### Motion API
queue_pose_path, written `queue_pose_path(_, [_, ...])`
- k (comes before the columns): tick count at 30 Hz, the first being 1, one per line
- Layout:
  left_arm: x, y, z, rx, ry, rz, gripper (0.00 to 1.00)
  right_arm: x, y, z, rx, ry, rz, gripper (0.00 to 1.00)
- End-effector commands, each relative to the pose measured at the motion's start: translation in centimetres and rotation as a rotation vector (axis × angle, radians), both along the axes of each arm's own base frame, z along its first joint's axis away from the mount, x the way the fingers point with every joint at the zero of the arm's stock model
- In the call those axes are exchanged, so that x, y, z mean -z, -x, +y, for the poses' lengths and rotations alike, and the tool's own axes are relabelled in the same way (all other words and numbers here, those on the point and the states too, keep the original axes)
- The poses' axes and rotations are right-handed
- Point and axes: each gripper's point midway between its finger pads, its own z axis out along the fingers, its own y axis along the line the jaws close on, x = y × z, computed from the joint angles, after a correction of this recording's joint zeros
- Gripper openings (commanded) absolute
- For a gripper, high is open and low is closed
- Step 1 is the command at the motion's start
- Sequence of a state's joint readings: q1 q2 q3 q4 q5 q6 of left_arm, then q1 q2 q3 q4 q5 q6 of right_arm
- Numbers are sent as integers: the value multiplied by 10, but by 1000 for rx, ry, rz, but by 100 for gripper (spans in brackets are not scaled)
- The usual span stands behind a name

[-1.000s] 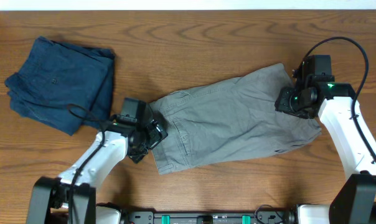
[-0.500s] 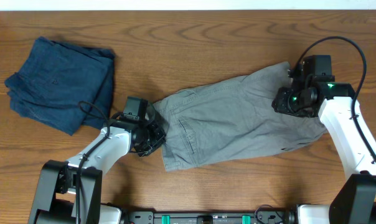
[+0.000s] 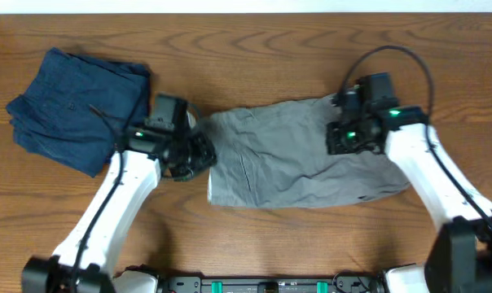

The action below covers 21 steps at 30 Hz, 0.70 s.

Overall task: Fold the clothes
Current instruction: 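Lift both ends and bring the grippers together to fold the shorts in half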

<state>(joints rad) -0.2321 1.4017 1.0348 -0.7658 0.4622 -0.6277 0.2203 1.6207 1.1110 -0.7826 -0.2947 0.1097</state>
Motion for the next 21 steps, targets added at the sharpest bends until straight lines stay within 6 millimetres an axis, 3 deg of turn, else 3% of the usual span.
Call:
queue_pose_path(1, [-37, -14, -4, 46, 10, -123, 6, 22, 9, 27, -67, -9, 67, 1])
queue_pose_path(5, [-57, -22, -6, 45, 24, -178, 6, 45, 23, 72, -180, -85, 125, 1])
queue_pose_path(11, [-70, -31, -3, 23, 34, -212, 6, 80, 46, 133, -269, -118, 174, 1])
queue_pose_path(14, [-88, -39, -3, 14, 63, -252, 6, 95, 56, 162, -316, -128, 162, 1])
queue_pose_path(18, [-108, -49, -1, 3, 75, -301, 6, 100, 60, 194, -373, -162, 101, 2])
queue_pose_path(21, [-108, -47, -1, 4, 74, -296, 6, 93, 54, 208, -397, -171, 29, 5])
